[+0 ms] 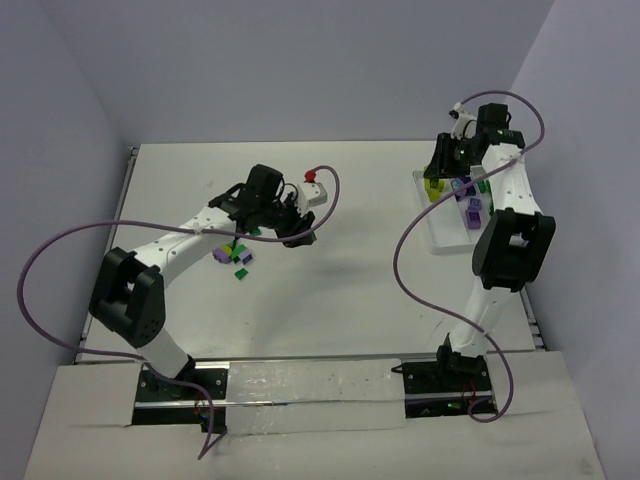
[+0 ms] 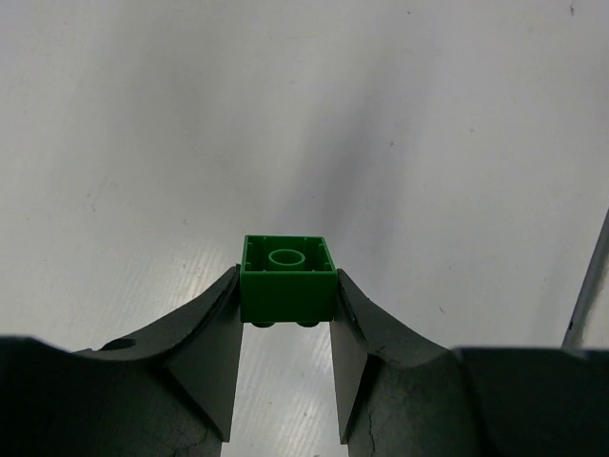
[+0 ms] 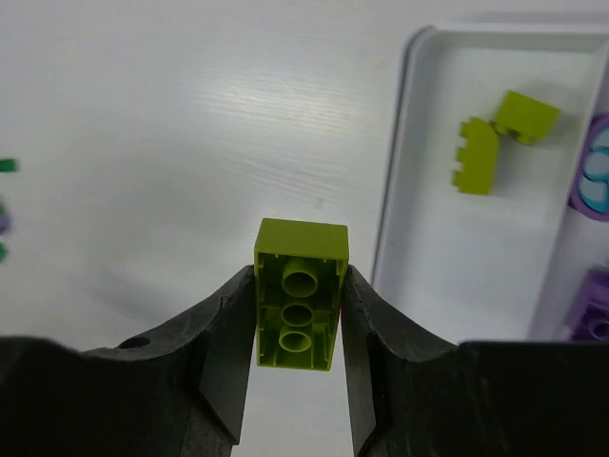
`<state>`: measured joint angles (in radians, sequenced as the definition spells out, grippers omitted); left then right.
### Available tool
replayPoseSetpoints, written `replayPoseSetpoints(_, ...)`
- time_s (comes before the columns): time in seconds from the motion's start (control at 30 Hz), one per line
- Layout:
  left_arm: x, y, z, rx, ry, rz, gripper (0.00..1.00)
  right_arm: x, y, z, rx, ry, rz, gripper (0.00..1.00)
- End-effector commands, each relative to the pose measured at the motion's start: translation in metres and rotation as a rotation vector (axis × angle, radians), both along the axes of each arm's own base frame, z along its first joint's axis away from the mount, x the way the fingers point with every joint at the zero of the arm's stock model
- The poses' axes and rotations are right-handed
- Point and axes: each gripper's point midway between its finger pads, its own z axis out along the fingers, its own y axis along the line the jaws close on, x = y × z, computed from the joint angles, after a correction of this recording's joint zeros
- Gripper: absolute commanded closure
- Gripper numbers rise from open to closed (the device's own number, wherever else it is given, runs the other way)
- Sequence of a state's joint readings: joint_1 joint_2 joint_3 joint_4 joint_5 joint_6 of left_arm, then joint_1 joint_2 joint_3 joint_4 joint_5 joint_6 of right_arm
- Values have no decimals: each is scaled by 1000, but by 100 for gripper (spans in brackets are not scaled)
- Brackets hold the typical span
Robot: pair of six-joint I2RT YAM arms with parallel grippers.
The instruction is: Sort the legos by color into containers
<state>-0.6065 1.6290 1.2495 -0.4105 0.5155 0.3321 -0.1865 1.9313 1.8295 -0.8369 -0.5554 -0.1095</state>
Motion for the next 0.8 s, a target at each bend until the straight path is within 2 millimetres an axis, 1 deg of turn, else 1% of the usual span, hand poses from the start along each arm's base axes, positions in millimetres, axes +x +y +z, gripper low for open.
replayPoseSetpoints(0.0, 24, -9, 22, -49, -41, 51, 100, 6, -36, -26, -243, 50, -7, 100)
replayPoseSetpoints(0.03, 25, -9, 23, -52, -43, 53, 100, 9, -36, -25, -248, 45, -8, 100)
replayPoseSetpoints(0.1, 27, -9, 21, -53, -33, 55, 100, 16, -38, -37, -249, 67, -9, 100)
replayPoseSetpoints(0.17, 28, -9, 20, -51, -26, 57, 100, 27, -40, -41, -255, 64, -11, 100)
replayPoseSetpoints(0.2, 29, -9, 20, -51, -25, 57, 100, 30, -40, -47, -255, 76, -11, 100)
replayPoseSetpoints(0.23, 30, -8, 21, -52, -26, 59, 100, 34, -39, -44, -256, 64, -9, 100)
replayPoseSetpoints(0.27, 30, -8, 20, -51, -25, 61, 100, 39, -38, -49, -252, 70, -4, 100)
replayPoseSetpoints(0.37, 31, -6, 17, -46, -17, 65, 100, 46, -33, -57, -243, 77, 11, 100)
replayPoseSetpoints(0.43, 32, -6, 17, -47, -11, 67, 100, 52, -31, -65, -240, 86, 17, 100)
replayPoseSetpoints(0.57, 34, -6, 16, -48, -6, 67, 100, 60, -31, -80, -237, 97, 17, 99)
replayPoseSetpoints(0.7, 36, -6, 14, -43, -2, 68, 100, 67, -26, -95, -243, 110, 30, 96)
replayPoseSetpoints(0.77, 37, -5, 13, -39, 3, 71, 100, 71, -25, -97, -253, 107, 29, 92)
